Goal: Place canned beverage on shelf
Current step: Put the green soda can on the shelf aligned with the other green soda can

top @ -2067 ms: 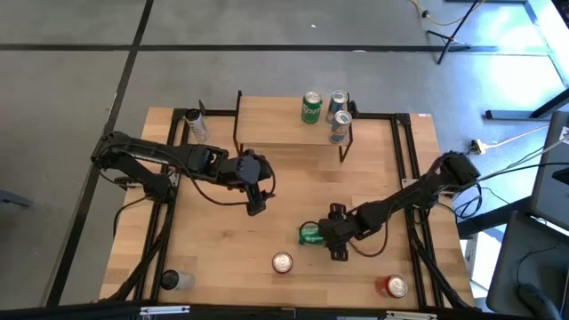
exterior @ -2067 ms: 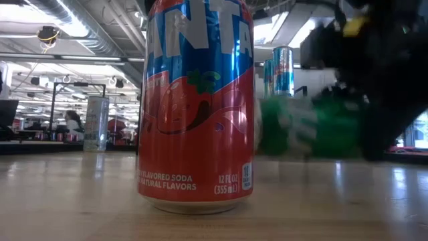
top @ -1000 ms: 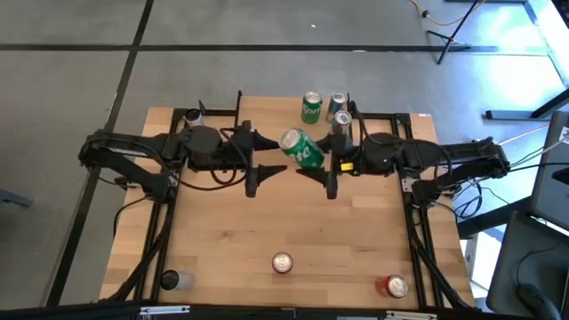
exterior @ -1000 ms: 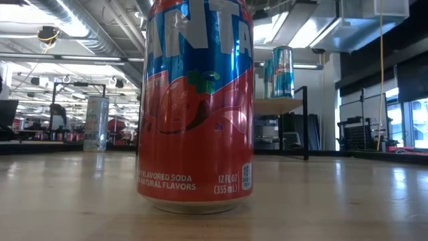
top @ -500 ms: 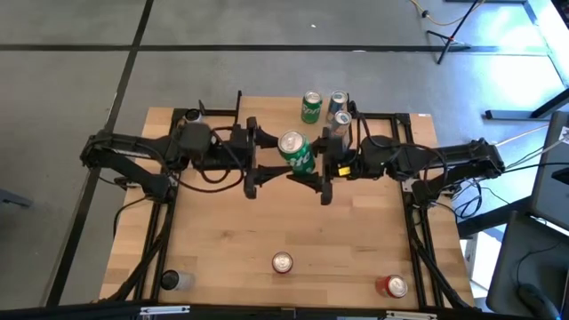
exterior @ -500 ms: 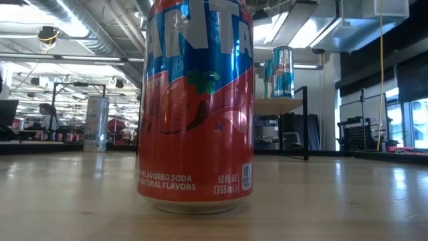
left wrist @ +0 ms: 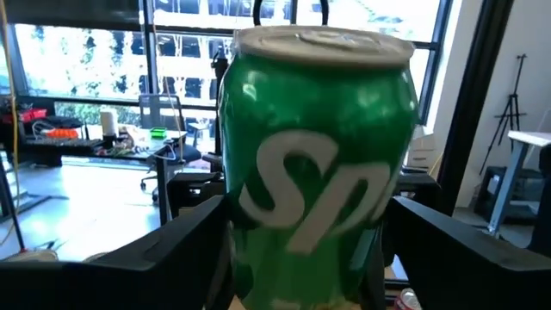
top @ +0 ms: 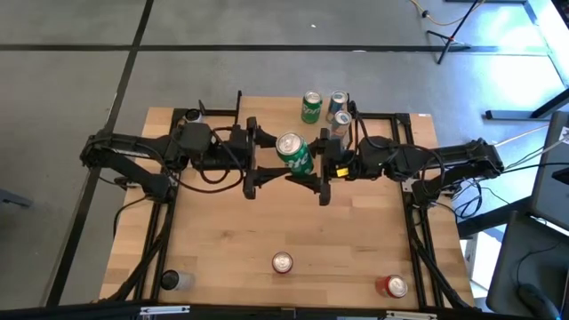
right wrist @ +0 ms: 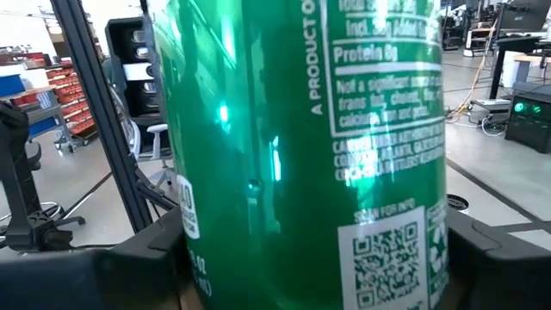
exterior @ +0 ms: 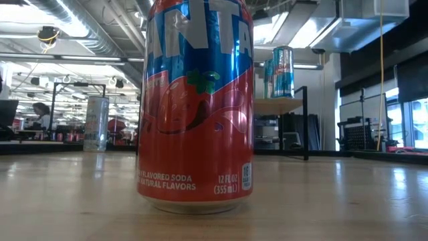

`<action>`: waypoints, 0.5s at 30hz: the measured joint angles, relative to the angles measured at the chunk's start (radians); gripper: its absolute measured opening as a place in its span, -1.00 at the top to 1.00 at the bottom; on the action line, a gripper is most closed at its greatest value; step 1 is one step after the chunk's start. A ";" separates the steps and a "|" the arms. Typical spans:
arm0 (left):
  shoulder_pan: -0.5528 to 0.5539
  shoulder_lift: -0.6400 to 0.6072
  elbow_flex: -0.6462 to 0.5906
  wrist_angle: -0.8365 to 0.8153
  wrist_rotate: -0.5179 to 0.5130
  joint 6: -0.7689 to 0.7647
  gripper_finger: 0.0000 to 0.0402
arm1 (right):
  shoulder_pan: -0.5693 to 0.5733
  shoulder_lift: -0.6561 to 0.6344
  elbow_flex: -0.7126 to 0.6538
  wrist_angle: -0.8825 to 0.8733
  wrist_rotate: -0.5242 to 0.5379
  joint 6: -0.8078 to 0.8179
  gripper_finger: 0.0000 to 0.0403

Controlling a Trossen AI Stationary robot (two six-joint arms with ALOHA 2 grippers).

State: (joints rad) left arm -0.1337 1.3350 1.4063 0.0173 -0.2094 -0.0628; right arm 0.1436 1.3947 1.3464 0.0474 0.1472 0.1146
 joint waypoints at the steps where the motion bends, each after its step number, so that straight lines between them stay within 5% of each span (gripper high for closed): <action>1: 0.000 0.000 0.000 0.000 -0.001 -0.007 -0.56 | 0.000 0.001 0.000 -0.001 0.000 0.000 -0.35; 7: -0.001 0.014 0.004 -0.003 -0.077 -0.015 -0.82 | -0.001 0.024 -0.005 -0.019 0.002 0.004 -0.35; 15: -0.012 0.014 0.003 0.009 -0.067 -0.002 -0.81 | -0.001 0.048 -0.002 0.020 0.001 0.004 -0.35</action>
State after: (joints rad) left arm -0.1459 1.3487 1.4097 0.0265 -0.2760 -0.0651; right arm 0.1429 1.4425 1.3444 0.0676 0.1486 0.1188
